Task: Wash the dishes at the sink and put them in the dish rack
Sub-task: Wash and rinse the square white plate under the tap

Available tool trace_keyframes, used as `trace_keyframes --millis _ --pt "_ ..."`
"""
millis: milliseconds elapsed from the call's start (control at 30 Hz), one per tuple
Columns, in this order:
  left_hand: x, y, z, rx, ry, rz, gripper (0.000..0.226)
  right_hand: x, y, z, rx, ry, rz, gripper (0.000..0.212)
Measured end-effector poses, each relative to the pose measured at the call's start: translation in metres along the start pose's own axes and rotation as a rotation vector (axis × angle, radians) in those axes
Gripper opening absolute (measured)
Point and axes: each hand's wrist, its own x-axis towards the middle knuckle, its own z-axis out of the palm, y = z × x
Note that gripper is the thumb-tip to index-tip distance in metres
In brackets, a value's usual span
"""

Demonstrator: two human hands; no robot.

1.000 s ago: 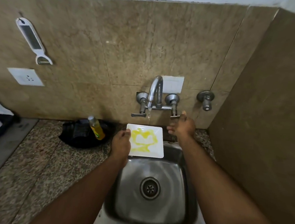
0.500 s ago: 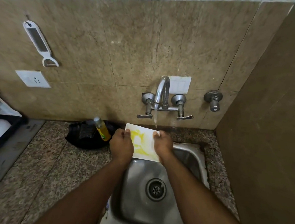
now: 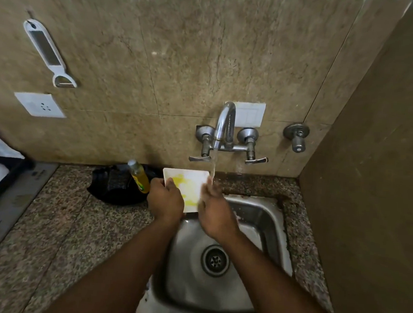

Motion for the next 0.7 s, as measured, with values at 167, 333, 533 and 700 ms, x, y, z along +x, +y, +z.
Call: trace_keyframes --millis 167,333,533,700 --pt "-0.013 -0.013 0.000 0.071 -0.121 0.141 0.026 -0.012 0.003 -0.006 -0.126 -0.145 0.142 0.072" --pt "-0.011 -0.011 -0.001 0.063 -0.004 0.068 0.029 -0.010 -0.013 -0.012 -0.138 -0.180 0.120 0.070" --pt "-0.010 -0.013 -0.003 0.098 -0.042 0.076 0.028 -0.007 -0.008 -0.006 -0.124 -0.202 0.174 0.067" --pt "-0.004 -0.006 -0.005 0.036 -0.008 0.018 0.029 0.004 -0.010 -0.011 -0.010 -0.221 0.122 0.067"
